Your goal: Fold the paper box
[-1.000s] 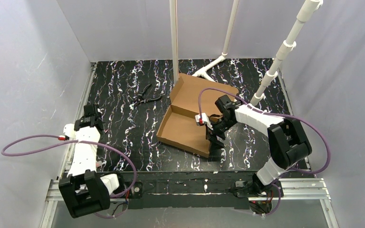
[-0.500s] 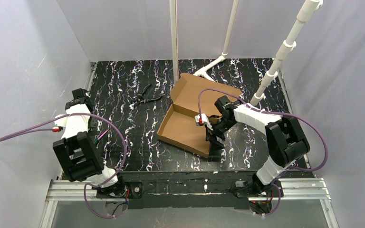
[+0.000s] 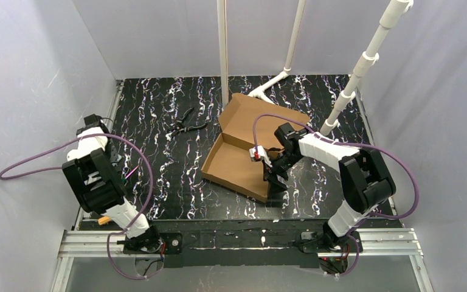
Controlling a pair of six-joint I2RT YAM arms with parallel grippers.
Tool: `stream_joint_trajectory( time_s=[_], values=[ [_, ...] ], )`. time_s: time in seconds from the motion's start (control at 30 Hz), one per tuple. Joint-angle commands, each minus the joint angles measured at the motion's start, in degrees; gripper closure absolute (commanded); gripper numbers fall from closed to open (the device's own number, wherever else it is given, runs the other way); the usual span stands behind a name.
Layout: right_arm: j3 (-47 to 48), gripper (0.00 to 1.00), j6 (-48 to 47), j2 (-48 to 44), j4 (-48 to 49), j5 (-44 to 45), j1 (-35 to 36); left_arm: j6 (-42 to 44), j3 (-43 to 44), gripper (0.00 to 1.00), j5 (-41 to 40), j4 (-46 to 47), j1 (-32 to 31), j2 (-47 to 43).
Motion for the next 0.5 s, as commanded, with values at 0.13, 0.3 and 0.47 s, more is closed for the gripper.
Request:
stream_joint_trajectory(
  time_s=[0.13, 0.3, 0.47],
  values=[
    [-0.6, 0.19, -2.7, 3.0, 0.8, 6.1, 0.2, 2.3, 6.3, 0.21, 0.4, -1.5, 2.9, 3.5],
    [-0.5, 0.19, -2.7, 3.3, 0.7, 6.3, 0.2, 0.6, 7.3, 0.2, 1.1, -2.8, 3.9, 6.2],
    [-0.5, 0.19, -2.7, 3.6, 0.6, 6.3, 0.2, -0.5, 7.5, 0.21, 2.6, -3.0, 4.5, 7.9]
  ],
)
